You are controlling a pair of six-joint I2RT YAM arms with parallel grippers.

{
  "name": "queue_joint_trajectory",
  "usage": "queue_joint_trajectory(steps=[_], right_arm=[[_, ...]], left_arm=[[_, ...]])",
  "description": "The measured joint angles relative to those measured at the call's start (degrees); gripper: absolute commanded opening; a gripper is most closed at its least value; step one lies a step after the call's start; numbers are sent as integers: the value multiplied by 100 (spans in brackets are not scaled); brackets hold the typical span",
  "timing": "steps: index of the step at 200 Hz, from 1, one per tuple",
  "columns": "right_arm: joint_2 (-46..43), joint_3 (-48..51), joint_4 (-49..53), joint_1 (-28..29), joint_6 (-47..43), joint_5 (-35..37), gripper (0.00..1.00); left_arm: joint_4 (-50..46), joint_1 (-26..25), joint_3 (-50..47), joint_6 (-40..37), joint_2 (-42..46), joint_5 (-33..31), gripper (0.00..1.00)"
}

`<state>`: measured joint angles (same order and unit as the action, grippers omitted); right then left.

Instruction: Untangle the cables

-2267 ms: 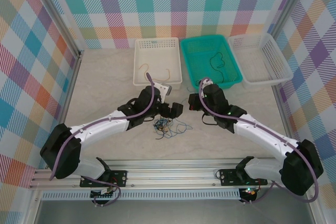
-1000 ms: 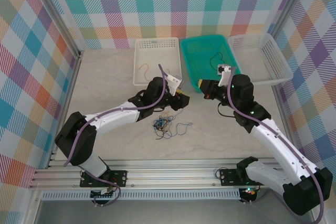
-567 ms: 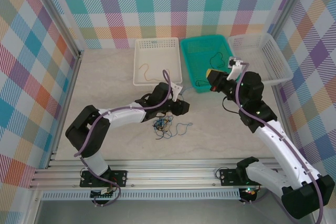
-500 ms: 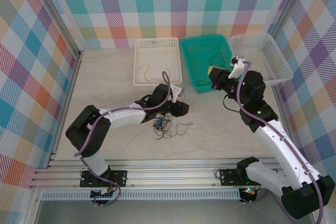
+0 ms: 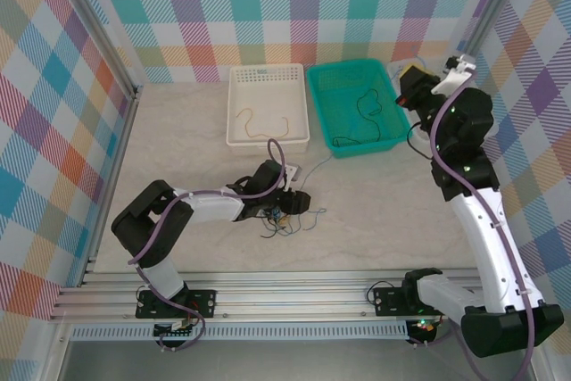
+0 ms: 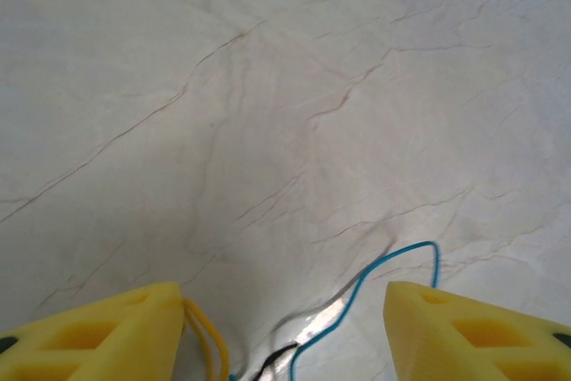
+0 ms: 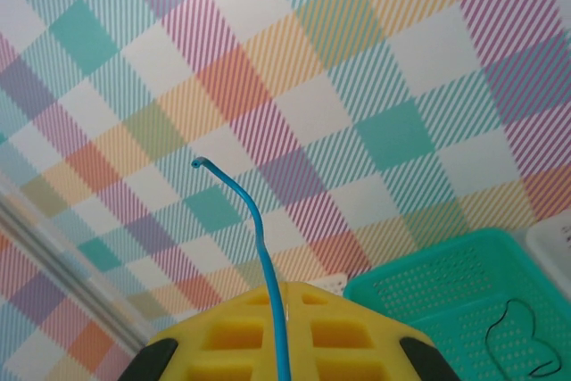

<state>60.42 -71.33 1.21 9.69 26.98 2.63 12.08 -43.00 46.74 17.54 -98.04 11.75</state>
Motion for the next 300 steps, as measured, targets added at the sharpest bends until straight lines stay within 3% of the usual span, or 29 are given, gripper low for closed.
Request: queue_joint_trajectory(steps=[160,204,258,300], right_arm=[[839,-2365,76,-901,-1078,258,0],[1150,-2415,208,-953,-1362,363,0],[1412,-2415,387,-1049,-1508,437,0],[1587,-2551,356,-1056,-1622,420,0]], left_arm=[[35,31,-236,101,0,-452,77],[11,52,-236,232,151,-367,84],[17,140,-236,459,1045,-339,100],[7,197,-236,564,1392,-393,100]])
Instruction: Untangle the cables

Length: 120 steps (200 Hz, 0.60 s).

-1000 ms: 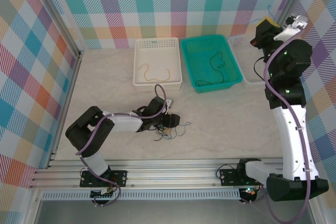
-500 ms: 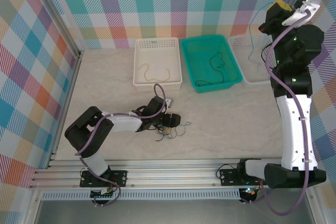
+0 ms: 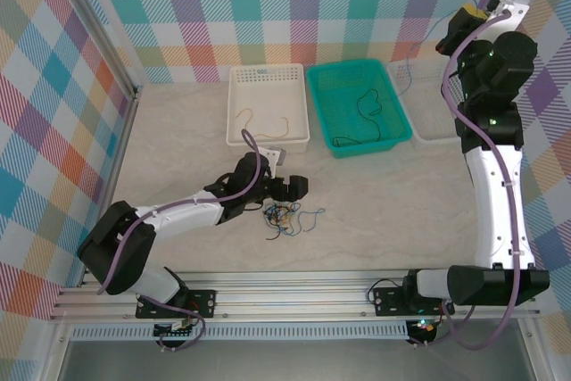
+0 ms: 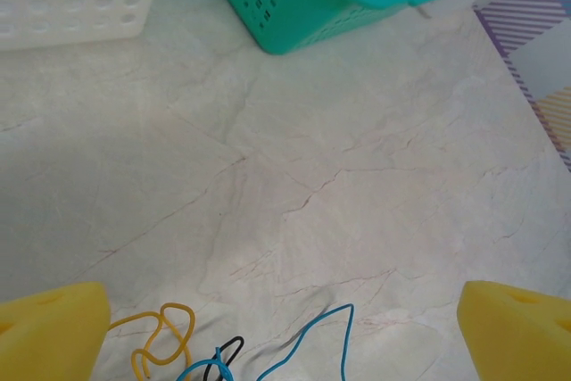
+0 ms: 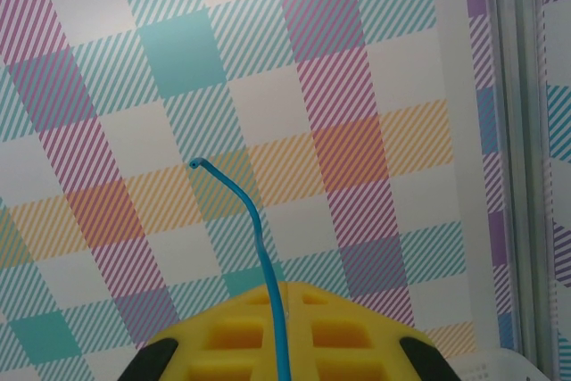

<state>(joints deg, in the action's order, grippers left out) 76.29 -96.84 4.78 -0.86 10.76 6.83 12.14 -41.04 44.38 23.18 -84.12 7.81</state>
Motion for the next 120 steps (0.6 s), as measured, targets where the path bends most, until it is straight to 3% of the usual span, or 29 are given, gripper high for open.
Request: queue_joint_trajectory(steps=[85,120], right_arm=[[1484,-2258,437,-389,-938,177,0],[1443,-2374,516,-470,-1283,219,0]], left_arm=[[-149,0,0,107,61,-149,100],[-140,0,2,153,-13,-142,100]])
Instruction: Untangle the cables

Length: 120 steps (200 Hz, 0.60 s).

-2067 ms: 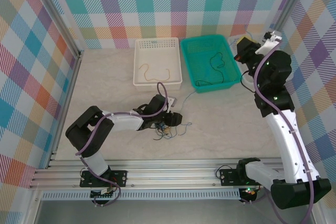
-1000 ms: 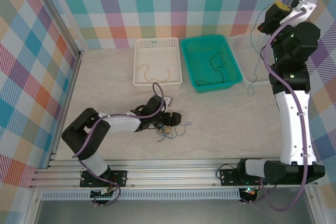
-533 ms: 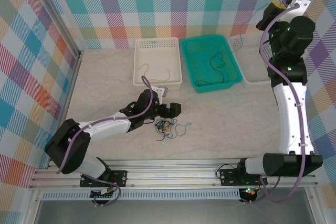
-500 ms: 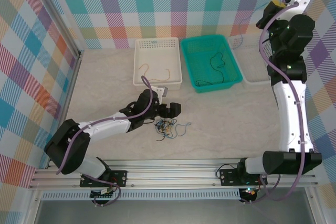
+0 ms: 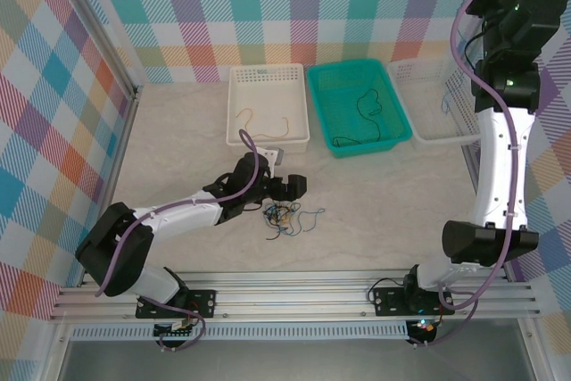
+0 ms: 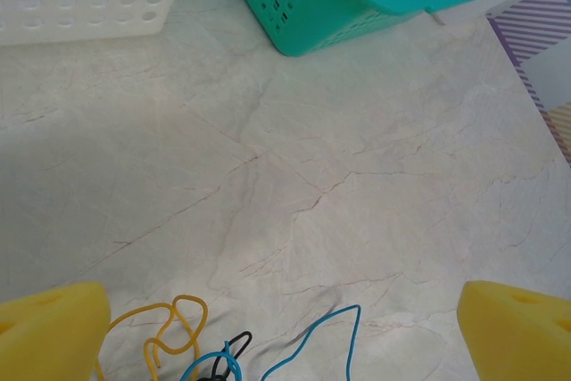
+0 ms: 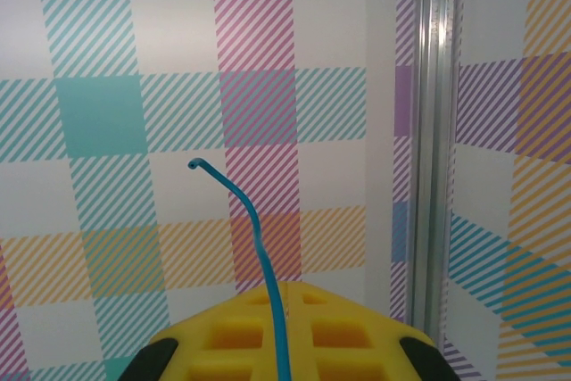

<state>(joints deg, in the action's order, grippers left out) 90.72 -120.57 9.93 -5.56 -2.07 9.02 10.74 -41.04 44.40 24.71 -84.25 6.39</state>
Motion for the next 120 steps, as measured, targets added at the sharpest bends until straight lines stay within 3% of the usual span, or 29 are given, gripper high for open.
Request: queue_joint_trajectory(steps=[62,120], right_arm=[[-46,2656,-496,0,55,452,0],[369,2568,-415,0,120,527,0]], left_arm=[[-11,0,96,83,-389,149,100],[-52,0,157,105,-389,144,100]])
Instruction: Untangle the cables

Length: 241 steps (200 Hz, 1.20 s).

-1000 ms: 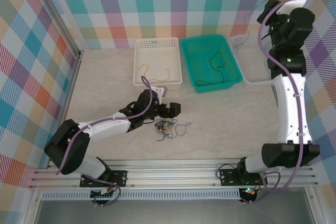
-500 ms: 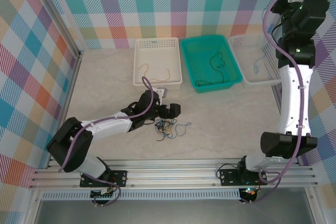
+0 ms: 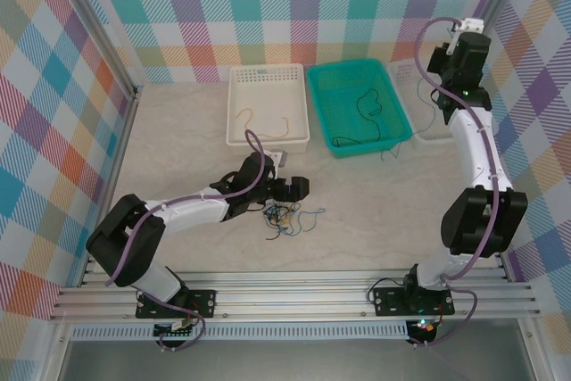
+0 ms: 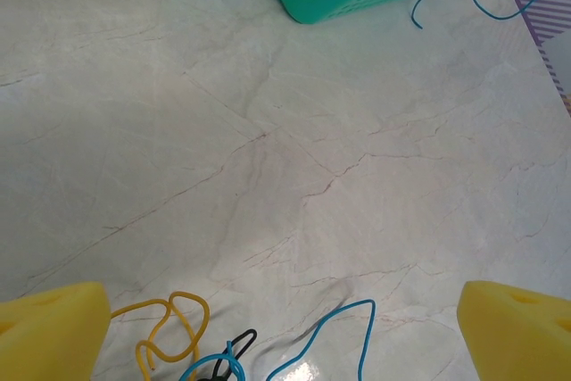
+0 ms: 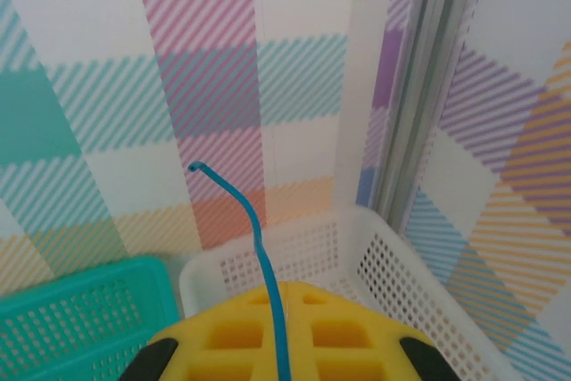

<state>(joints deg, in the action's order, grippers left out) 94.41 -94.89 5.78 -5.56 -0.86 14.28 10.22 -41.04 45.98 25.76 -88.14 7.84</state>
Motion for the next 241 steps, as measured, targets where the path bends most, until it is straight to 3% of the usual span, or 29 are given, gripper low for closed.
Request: queue_joint_trajectory(steps=[81,123,182,241], right_arm=[[-28,-2726,199,0,-354,-273,0],[772,-4446,348,-92,-1093,-52,0],[1217,-4422,866,-205,-1309,33,0],[1154,-4011,1572,-205,-772,-101,0]], left_arm=[[-103,0,46,22,0,2,100],[-203,0,195,22,-42,-2,100],[-260,0,382,42,-372,7,100],[-256,0,466,44,-514,68,100]])
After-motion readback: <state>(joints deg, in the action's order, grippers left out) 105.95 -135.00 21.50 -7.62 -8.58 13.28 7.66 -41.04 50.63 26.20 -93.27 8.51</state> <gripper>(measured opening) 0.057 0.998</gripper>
